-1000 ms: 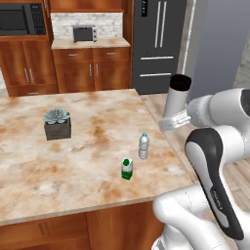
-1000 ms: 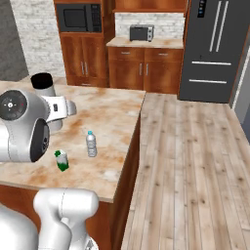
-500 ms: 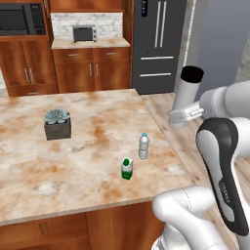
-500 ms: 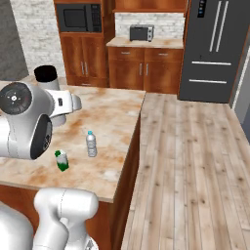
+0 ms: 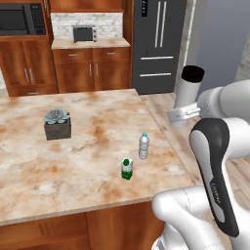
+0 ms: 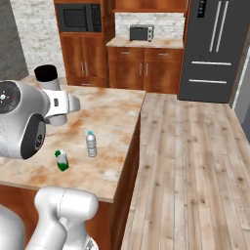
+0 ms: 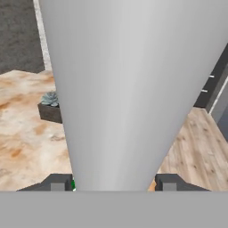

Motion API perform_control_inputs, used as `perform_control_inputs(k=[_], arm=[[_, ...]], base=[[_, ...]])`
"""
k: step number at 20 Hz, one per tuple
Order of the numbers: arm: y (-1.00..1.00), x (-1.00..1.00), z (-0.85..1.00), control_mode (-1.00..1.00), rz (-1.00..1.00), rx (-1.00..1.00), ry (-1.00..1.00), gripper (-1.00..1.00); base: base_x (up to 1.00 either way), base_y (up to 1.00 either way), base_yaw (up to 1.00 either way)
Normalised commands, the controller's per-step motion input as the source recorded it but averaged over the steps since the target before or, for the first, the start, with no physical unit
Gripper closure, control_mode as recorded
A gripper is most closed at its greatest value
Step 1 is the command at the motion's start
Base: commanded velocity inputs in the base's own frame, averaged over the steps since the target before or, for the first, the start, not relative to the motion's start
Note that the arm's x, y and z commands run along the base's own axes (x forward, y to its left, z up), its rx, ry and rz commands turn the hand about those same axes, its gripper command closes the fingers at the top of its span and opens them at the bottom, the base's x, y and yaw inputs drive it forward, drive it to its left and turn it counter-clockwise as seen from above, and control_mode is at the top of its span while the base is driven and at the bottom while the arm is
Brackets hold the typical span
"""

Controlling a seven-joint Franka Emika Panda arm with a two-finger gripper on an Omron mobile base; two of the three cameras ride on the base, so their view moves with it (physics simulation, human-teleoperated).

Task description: Pick the milk, bottled water, water bottle from the counter and place them in the open cabinet.

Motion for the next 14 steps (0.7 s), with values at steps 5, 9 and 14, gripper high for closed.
perform_control_inputs(k=[5,9,14], arm=[[0.00,-0.04,0.00,-1.00,-0.03,0.00,0.00,1.00],[0.00,0.00,0.00,1.00,0.00,0.00,0.00,1.00],[0.00,0.00,0.00,1.00,0.00,0.00,0.00,1.00]], base=[[0.00,0.00,0.00],[0.00,0.00,0.00],[0.00,0.00,0.00]])
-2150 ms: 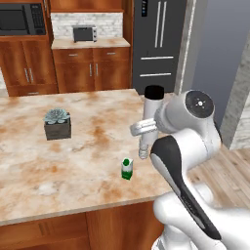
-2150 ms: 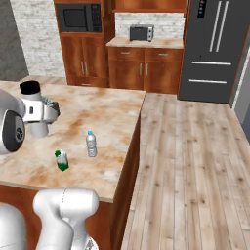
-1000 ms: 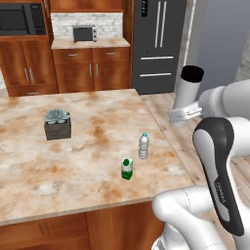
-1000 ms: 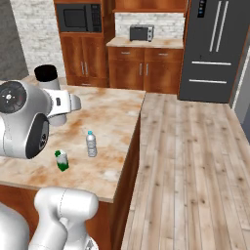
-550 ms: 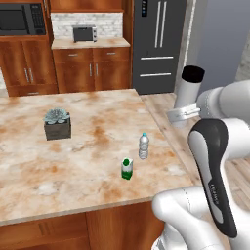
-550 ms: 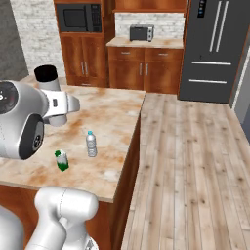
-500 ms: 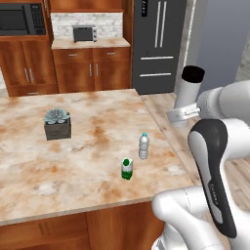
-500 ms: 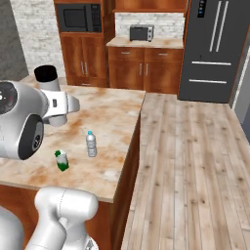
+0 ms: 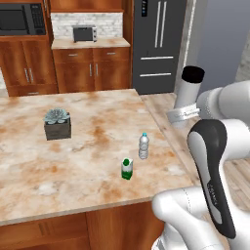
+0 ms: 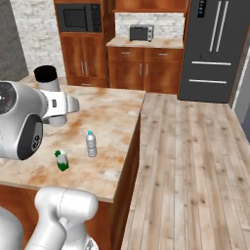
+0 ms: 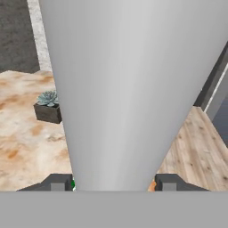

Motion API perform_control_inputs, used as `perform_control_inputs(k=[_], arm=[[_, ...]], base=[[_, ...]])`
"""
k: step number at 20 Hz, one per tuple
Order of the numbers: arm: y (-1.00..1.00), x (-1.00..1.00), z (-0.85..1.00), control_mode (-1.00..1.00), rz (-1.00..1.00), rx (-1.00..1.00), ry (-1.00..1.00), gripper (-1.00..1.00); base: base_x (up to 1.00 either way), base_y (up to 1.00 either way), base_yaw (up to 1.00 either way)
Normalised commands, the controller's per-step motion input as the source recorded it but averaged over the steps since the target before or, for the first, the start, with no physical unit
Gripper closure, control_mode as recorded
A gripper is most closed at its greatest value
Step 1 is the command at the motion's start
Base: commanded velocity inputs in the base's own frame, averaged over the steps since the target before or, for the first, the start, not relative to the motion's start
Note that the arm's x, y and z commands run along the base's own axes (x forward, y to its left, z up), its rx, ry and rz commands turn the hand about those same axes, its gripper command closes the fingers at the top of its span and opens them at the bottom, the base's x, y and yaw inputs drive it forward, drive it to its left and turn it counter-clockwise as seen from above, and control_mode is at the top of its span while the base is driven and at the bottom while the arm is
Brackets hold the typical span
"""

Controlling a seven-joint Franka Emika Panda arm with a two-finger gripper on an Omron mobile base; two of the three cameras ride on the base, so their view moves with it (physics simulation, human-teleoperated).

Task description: Pick the milk, bottled water, water bottle from the counter and place them in the open cabinet.

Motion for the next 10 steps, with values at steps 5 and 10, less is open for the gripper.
perform_control_inputs(k=[5,10], arm=[[0.00,0.00,0.00,1.00,0.00,0.00,0.00,1.00],[0.00,0.00,0.00,1.00,0.00,0.00,0.00,1.00]], base=[[-0.45,-0.29,-0.09],[-0.51,-0.66,-0.21]])
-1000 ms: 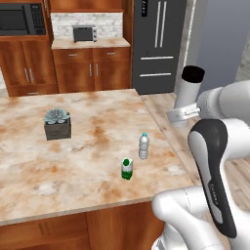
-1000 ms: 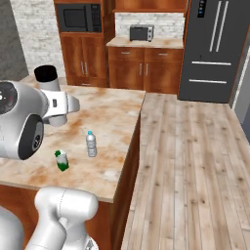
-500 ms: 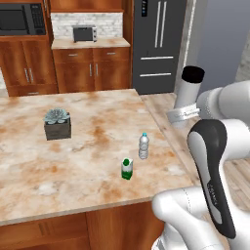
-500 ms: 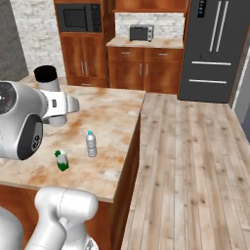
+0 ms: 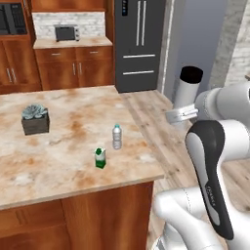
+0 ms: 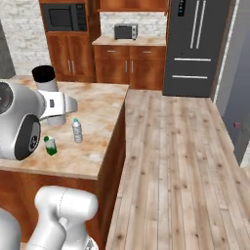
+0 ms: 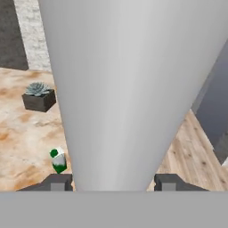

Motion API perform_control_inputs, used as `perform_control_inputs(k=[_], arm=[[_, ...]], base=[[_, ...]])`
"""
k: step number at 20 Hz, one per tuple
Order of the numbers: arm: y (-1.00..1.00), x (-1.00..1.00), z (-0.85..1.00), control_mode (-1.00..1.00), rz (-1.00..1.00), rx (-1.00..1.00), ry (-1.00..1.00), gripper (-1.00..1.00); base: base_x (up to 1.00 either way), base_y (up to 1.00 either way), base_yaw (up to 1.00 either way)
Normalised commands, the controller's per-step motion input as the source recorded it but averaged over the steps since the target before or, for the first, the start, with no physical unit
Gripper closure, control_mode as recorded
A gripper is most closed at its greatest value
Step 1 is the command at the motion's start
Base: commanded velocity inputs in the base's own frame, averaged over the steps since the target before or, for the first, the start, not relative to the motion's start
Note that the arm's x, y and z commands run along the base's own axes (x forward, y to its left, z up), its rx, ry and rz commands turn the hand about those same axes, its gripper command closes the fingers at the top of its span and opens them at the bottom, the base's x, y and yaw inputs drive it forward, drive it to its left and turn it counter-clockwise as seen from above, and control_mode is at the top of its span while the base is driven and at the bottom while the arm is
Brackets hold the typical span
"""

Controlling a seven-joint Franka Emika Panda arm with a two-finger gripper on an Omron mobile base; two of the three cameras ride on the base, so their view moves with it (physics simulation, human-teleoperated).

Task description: Pick the milk, bottled water, water bottle from the counter and place them in the open cabinet.

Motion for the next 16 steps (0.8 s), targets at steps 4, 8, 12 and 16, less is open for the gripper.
perform_control_inputs(k=[4,8,12,16], arm=[[0.00,0.00,0.00,1.00,0.00,0.00,0.00,1.00],[0.00,0.00,0.00,1.00,0.00,0.00,0.00,1.00],[0.00,0.00,0.00,1.00,0.00,0.00,0.00,1.00],[0.00,0.00,0.00,1.00,0.00,0.00,0.00,1.00]], base=[[-0.15,-0.85,-0.20],[0.00,-0.93,-0.16],[0.06,-0.82,-0.12],[0.14,-0.77,-0.11]])
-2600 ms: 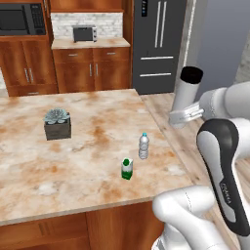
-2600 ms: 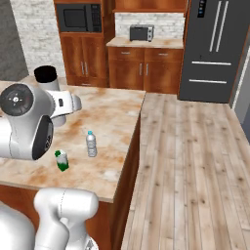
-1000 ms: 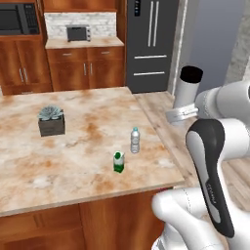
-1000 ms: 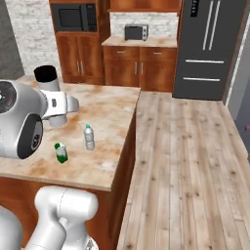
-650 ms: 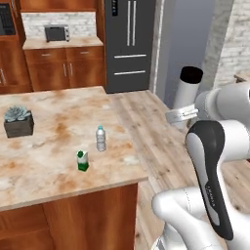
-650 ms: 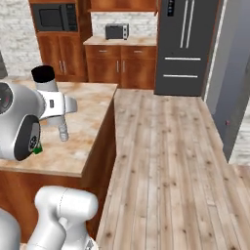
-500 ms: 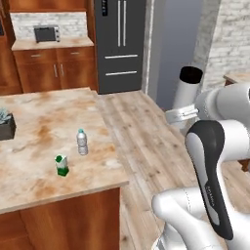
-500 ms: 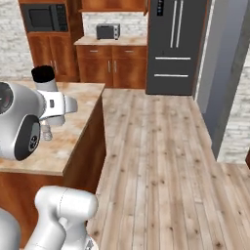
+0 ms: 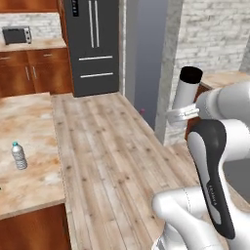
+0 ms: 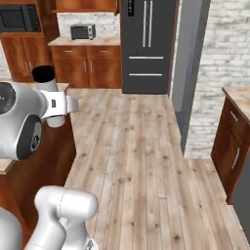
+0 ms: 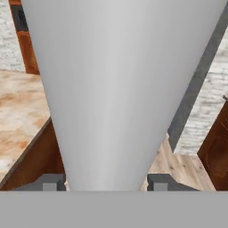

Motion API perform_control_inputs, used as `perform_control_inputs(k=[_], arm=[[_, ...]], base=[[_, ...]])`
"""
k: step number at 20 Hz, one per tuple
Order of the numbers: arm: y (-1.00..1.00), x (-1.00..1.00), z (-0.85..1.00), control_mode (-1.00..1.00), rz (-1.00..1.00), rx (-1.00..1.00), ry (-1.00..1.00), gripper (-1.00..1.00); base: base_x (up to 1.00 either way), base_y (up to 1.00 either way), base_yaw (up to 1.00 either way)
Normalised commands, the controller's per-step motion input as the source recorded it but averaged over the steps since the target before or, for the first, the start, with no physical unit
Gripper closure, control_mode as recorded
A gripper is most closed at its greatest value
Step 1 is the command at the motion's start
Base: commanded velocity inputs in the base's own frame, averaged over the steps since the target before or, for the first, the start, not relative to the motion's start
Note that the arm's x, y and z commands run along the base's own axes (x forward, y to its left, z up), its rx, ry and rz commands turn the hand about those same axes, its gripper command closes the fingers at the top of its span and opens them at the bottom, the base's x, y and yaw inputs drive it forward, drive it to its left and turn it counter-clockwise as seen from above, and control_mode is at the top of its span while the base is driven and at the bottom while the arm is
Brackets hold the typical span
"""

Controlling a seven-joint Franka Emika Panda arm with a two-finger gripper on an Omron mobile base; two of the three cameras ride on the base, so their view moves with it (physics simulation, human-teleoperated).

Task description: Pick the milk, bottled water, water bottle from the counter and place them in the open cabinet.

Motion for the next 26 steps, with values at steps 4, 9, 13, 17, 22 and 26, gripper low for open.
perform_control_inputs(k=[4,9,13,17,22,26], arm=[[0.00,0.00,0.00,1.00,0.00,0.00,0.00,1.00],[0.00,0.00,0.00,1.00,0.00,0.00,0.00,1.00],[0.00,0.00,0.00,1.00,0.00,0.00,0.00,1.00],[0.00,0.00,0.00,1.00,0.00,0.00,0.00,1.00],[0.00,0.00,0.00,1.00,0.00,0.00,0.00,1.00],[0.00,0.00,0.00,1.00,0.00,0.00,0.00,1.00]], base=[[0.54,-0.30,-0.11],[0.98,-0.02,-0.05],[1.00,0.00,-0.01],[1.00,0.00,0.00],[1.00,0.00,0.00],[1.00,0.00,0.00]])
